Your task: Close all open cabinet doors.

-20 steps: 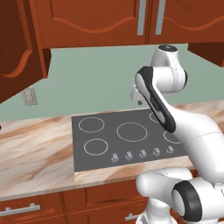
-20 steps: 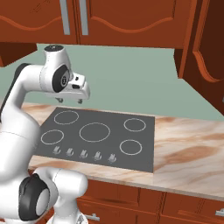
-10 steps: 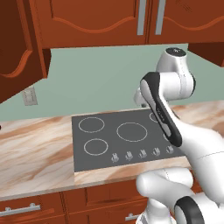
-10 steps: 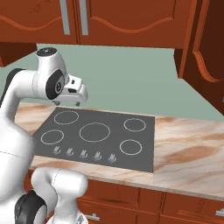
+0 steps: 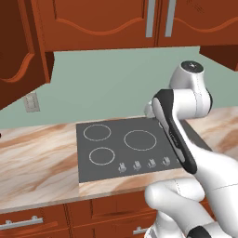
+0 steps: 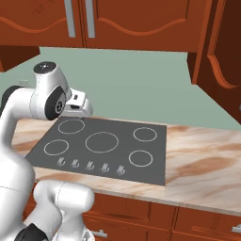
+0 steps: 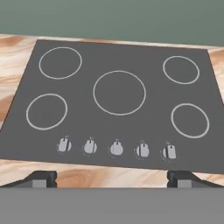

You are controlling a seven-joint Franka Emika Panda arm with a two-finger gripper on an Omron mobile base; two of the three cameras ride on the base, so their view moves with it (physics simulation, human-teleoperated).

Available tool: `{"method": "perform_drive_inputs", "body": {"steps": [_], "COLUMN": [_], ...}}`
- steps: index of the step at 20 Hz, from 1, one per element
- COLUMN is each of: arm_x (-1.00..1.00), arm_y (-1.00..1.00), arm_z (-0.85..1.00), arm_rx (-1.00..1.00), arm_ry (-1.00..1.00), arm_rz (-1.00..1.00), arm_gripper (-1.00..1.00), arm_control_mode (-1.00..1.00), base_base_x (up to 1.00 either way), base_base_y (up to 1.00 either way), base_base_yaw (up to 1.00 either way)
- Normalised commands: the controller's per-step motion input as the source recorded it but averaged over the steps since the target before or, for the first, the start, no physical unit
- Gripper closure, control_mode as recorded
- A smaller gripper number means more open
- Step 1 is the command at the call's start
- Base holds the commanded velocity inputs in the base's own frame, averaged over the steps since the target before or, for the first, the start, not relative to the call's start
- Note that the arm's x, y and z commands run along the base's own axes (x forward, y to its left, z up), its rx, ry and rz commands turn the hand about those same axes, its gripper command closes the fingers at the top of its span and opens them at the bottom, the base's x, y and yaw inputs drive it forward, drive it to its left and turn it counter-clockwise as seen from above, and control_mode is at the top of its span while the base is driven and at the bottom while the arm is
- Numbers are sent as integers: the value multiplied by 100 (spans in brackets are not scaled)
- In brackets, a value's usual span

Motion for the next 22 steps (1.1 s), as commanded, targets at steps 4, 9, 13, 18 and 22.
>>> {"method": "perform_drive_inputs", "body": {"steps": [4,9,13,18,22], "arm_x": [-5,-8,0,0,0], "arm_y": [0,0,0,0,0], "arm_z": [-4,-2,0,0,0], "arm_rx": [0,0,0,0,0], "arm_ry": [0,0,0,0,0], "arm_rz": [0,0,0,0,0], "arm_gripper": [-100,-100,-100,-100,-100], "arm_control_mode": [-100,100,100,100,100], "base_base_x": [0,-25,-42,-16,-10], "base_base_y": [0,1,17,81,88], "base_base_yaw": [0,0,1,0,0]}}
